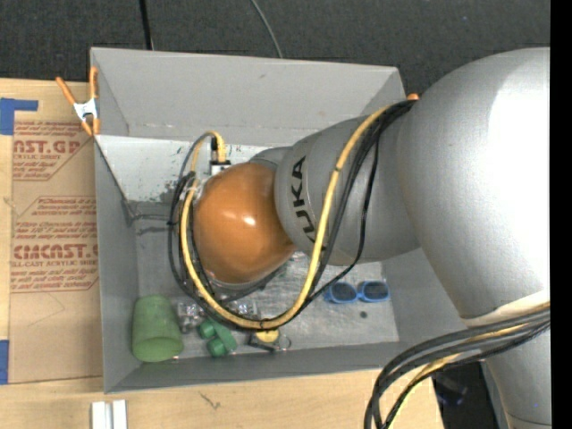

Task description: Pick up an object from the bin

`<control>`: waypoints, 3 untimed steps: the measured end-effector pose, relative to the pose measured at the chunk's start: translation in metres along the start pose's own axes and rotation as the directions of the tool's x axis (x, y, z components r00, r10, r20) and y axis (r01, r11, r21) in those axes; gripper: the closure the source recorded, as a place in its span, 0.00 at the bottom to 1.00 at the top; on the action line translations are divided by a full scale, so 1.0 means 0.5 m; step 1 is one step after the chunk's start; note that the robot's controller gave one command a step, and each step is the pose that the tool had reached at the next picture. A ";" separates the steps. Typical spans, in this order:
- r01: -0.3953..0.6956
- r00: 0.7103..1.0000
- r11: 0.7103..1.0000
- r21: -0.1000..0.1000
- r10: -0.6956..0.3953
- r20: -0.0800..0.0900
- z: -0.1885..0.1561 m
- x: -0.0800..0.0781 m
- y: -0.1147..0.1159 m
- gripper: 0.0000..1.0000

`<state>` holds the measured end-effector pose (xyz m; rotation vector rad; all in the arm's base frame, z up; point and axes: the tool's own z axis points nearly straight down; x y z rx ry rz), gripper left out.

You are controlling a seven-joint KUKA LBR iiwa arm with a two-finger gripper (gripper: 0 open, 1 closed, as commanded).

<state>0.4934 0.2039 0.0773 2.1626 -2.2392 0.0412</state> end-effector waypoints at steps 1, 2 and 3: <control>0.004 1.000 1.000 0.007 -0.004 0.022 -0.002 -0.017 0.003 1.00; 0.158 0.986 0.987 0.016 -0.159 0.042 -0.413 0.040 -0.024 1.00; 0.172 0.984 0.985 0.010 -0.173 0.042 -0.404 0.059 -0.073 1.00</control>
Offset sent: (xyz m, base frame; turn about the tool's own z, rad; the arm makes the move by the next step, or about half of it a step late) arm 0.0000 0.0000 0.0000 0.0000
